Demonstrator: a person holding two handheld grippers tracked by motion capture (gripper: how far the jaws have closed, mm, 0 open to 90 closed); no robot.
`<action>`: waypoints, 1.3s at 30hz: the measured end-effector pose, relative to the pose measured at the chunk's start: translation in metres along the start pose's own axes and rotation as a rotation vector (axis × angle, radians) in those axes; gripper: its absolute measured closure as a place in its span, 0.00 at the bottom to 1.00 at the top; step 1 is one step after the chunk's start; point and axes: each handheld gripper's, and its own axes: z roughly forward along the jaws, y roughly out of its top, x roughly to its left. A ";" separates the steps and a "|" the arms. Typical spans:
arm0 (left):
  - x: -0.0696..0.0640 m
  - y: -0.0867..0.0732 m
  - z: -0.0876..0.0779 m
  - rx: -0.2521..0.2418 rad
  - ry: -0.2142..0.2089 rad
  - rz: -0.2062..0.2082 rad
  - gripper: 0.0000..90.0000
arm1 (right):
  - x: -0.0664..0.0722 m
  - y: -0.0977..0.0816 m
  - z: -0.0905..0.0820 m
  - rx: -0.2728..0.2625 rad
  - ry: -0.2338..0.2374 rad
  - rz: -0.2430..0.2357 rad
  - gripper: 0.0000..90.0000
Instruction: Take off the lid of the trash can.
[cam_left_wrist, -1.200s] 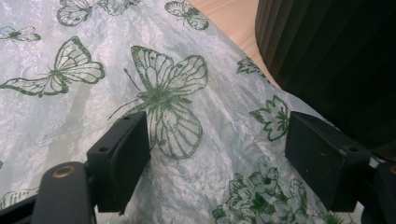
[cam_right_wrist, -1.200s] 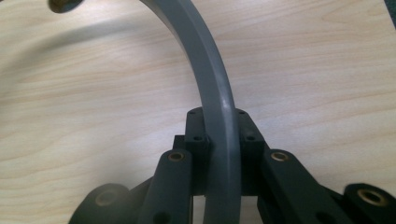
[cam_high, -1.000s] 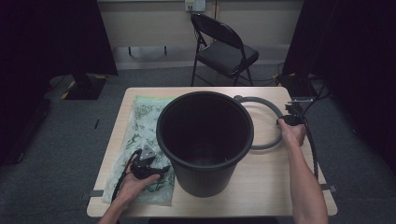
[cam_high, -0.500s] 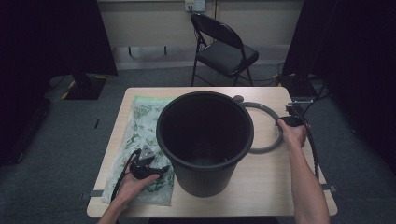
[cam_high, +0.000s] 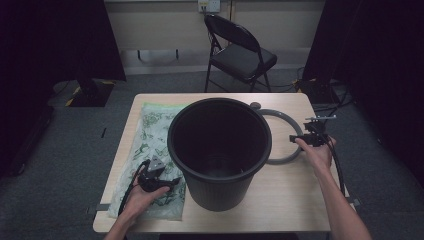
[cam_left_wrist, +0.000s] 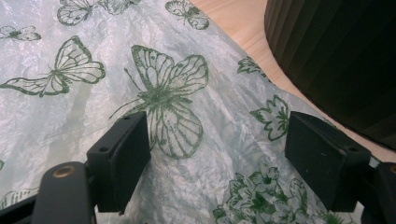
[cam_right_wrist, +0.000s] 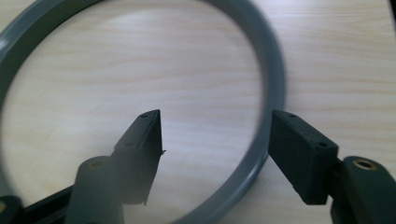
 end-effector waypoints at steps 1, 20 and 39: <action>0.000 0.000 0.000 0.000 -0.001 0.000 0.24 | 0.005 -0.005 -0.004 -0.005 0.008 -0.016 0.37; 0.009 0.001 -0.014 0.017 -0.016 -0.046 0.30 | 0.071 -0.088 -0.022 -0.007 0.176 -0.189 0.40; -0.002 0.025 0.015 0.047 -0.040 0.032 0.50 | 0.081 -0.106 -0.015 -0.130 0.160 -0.279 0.36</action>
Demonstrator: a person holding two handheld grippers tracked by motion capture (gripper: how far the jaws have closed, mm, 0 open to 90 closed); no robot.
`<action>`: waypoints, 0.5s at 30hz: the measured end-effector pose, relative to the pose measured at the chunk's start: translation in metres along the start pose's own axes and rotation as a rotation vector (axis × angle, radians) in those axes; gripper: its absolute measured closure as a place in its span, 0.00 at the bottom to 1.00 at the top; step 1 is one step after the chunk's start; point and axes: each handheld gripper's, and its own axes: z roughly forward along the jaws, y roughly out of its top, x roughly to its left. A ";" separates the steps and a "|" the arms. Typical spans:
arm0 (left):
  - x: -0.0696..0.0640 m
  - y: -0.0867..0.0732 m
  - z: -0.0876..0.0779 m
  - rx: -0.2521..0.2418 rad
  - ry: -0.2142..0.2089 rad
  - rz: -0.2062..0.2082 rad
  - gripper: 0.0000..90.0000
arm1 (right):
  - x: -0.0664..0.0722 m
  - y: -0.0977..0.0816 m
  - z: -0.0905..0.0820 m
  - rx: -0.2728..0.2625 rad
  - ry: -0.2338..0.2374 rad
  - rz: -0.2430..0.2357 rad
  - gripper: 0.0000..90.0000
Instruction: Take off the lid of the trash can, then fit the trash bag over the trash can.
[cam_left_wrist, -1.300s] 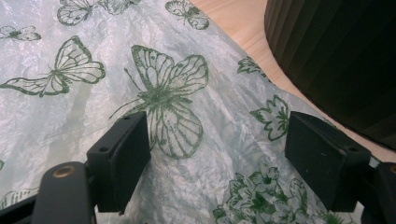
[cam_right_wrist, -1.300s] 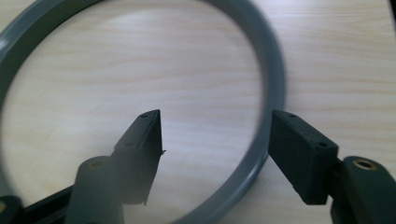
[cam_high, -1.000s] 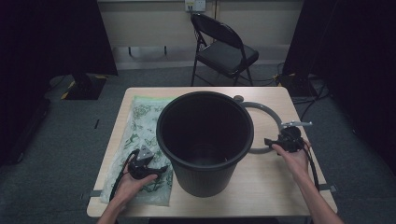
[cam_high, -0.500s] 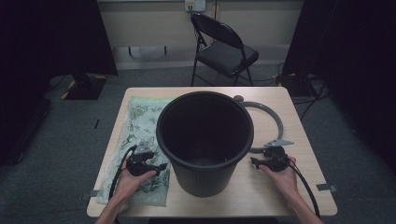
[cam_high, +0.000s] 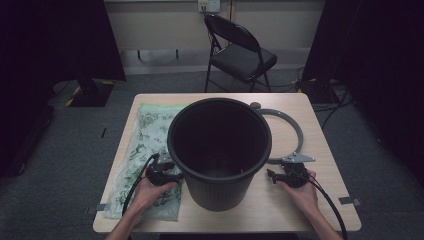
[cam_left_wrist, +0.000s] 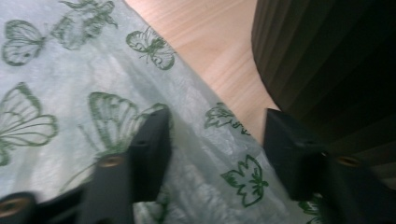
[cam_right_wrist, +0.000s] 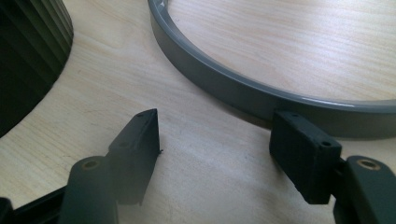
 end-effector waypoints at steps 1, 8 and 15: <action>0.001 0.000 -0.001 0.004 0.000 0.004 0.56 | 0.000 0.000 0.000 0.000 0.001 0.000 0.36; 0.008 -0.003 -0.002 -0.017 -0.009 -0.018 0.84 | 0.000 0.000 0.000 0.003 0.005 -0.001 0.35; 0.013 -0.005 -0.003 -0.031 -0.028 -0.044 0.98 | 0.003 0.005 0.002 0.032 -0.010 0.013 0.32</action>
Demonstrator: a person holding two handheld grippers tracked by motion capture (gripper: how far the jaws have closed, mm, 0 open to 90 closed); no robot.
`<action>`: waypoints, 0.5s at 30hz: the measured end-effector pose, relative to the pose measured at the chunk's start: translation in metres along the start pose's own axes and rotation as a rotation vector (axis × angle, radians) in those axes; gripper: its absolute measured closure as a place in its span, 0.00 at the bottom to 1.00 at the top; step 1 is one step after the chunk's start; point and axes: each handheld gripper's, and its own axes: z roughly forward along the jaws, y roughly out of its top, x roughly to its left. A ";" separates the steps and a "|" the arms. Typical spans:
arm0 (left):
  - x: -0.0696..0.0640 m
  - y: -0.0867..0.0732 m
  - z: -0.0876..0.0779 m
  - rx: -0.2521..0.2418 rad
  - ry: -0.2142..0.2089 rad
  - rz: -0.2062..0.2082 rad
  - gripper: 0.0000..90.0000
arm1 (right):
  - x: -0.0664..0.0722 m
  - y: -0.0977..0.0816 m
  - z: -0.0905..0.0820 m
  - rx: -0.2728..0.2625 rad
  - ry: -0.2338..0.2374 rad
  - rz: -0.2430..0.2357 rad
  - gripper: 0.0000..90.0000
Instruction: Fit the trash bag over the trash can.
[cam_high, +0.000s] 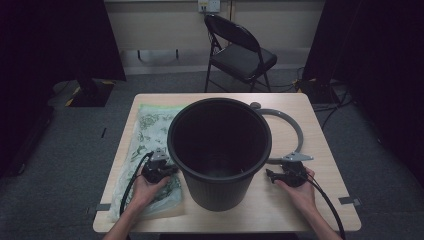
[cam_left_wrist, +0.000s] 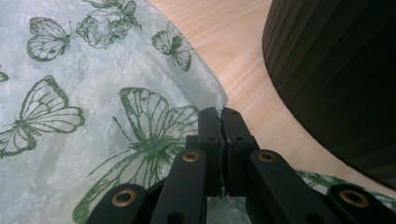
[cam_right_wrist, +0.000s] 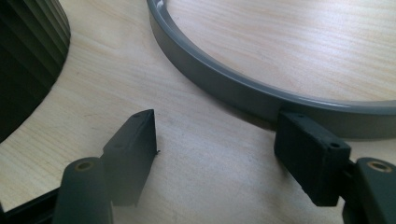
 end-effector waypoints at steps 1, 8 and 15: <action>0.000 0.000 0.000 0.000 0.000 -0.007 0.98 | 0.000 0.001 0.000 0.007 0.005 -0.001 0.32; 0.001 0.002 -0.008 -0.062 -0.060 -0.059 0.98 | -0.001 0.011 -0.003 0.013 0.116 0.005 0.40; -0.003 0.010 -0.029 -0.154 -0.113 -0.073 0.99 | 0.005 0.036 -0.022 -0.066 0.144 -0.027 0.39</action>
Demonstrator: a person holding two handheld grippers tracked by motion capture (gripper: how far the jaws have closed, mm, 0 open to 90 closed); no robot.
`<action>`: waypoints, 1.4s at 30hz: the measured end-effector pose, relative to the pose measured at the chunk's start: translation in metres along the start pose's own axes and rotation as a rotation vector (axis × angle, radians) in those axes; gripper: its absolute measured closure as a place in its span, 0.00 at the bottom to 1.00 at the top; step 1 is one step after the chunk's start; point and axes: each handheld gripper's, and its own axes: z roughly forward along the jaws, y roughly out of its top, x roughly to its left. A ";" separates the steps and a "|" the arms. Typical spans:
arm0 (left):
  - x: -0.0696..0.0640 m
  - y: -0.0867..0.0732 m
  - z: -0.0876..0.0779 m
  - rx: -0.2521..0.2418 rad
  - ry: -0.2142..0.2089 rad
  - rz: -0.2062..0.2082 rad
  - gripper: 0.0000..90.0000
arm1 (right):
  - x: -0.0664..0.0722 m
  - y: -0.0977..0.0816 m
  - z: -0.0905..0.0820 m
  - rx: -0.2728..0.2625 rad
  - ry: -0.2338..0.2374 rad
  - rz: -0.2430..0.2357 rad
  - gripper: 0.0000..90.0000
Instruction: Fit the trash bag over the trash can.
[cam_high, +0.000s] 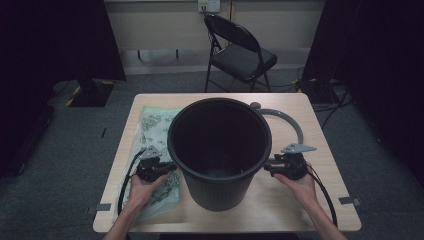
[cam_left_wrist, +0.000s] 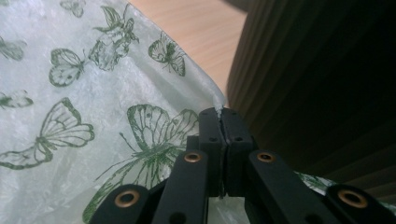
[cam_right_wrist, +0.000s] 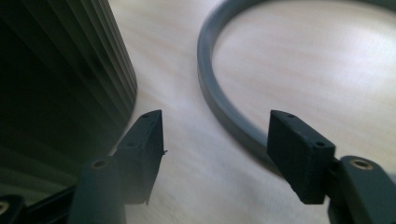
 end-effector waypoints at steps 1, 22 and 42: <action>-0.001 0.003 -0.002 -0.014 -0.012 0.008 0.99 | 0.001 0.004 -0.003 -0.016 0.003 0.000 0.39; -0.008 0.064 -0.063 -0.311 -0.102 0.006 1.00 | 0.002 0.093 -0.052 -0.260 0.080 -0.019 0.63; -0.011 0.117 -0.102 -0.508 -0.116 0.044 1.00 | 0.019 0.154 -0.090 -0.449 0.090 -0.035 0.56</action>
